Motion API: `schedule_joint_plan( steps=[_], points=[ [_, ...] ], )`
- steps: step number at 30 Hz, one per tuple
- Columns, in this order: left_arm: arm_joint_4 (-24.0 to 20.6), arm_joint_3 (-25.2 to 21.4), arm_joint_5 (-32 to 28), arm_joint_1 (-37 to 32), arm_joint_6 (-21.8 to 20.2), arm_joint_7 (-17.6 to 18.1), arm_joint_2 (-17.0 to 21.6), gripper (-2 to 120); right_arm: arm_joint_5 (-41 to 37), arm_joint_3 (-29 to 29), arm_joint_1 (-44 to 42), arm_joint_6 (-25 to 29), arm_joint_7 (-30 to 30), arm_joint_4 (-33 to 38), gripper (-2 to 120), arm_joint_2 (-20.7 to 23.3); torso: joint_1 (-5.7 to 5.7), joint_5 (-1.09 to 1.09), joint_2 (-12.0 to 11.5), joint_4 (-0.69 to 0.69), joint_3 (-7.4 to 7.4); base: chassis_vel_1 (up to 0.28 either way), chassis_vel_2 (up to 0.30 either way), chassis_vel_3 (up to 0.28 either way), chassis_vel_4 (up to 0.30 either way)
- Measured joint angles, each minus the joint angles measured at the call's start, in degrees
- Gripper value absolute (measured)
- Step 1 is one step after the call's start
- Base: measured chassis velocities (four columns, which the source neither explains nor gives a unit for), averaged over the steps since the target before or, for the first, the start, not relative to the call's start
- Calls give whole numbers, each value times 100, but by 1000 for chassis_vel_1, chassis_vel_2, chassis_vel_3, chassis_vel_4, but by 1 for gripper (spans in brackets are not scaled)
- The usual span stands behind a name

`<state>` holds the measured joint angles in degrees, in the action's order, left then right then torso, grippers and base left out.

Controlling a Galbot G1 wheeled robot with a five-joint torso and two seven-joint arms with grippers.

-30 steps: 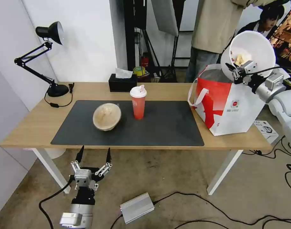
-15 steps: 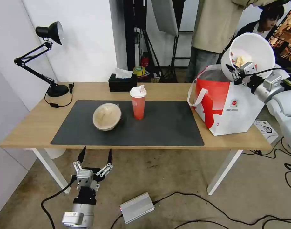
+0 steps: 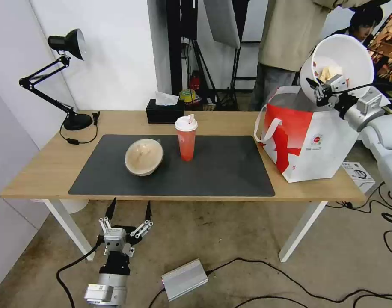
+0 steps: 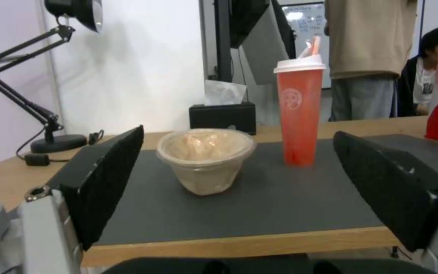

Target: Pick up the trash from the table and place it into the takeout bag.

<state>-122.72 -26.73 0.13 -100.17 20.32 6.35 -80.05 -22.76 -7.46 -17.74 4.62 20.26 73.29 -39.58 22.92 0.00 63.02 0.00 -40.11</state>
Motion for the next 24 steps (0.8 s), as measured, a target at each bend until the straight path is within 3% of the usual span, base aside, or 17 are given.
schedule_joint_plan(
  steps=[21, 24],
  points=[
    [-1, -2, 2, -17, 23, -9, -47, 100, 20, 10, -176, -4, -83, 32, 0, -25, 0, 0, 0, 0, 0, 0, 0, 0, 0],
    [-1, -3, 3, -20, 26, -10, -49, 100, 21, 6, -205, -6, -98, 47, 6, -27, 0, 0, 0, 0, 0, 0, 0, 0, 0]
  ],
)
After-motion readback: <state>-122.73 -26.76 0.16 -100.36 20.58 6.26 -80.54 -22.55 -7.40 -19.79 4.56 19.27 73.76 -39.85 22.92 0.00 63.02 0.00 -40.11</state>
